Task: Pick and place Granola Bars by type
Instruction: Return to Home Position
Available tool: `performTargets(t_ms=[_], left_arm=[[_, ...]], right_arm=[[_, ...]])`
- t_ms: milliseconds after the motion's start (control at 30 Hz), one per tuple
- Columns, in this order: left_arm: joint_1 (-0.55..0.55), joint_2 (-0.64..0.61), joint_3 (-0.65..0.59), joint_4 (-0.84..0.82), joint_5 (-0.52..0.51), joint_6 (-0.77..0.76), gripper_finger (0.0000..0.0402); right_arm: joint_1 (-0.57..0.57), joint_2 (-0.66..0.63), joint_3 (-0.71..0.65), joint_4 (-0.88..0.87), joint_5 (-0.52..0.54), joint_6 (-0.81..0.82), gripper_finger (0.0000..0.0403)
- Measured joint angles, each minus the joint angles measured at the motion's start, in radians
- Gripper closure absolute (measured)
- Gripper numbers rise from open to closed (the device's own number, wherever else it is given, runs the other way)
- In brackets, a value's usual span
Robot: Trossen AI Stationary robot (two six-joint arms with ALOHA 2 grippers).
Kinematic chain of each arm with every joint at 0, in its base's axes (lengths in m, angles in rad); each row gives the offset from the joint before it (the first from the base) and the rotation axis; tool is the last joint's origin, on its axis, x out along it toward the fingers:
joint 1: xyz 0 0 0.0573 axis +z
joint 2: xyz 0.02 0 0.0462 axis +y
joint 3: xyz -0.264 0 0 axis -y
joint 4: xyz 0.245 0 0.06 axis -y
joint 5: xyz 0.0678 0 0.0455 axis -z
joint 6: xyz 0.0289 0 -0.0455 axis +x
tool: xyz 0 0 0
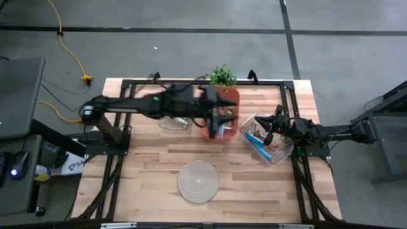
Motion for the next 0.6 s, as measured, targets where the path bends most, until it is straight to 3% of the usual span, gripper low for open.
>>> performTargets(t_ms=[267,400,600], left_arm=[[0.000,-0.183,-0.053,-0.167,-0.027,0.022,0.0172],[-0.008,-0.311,-0.183,-0.135,-0.053,0.018,0.0172],[-0.008,-0.562,-0.496,0.058,-0.056,-0.035,0.0172]], right_arm=[[0.000,0.000,0.000,0.001,0.000,0.000,0.0402],[0.000,0.000,0.000,0.000,0.000,0.000,0.0402],[0.000,0.000,0.000,0.001,0.001,0.000,0.0402]])
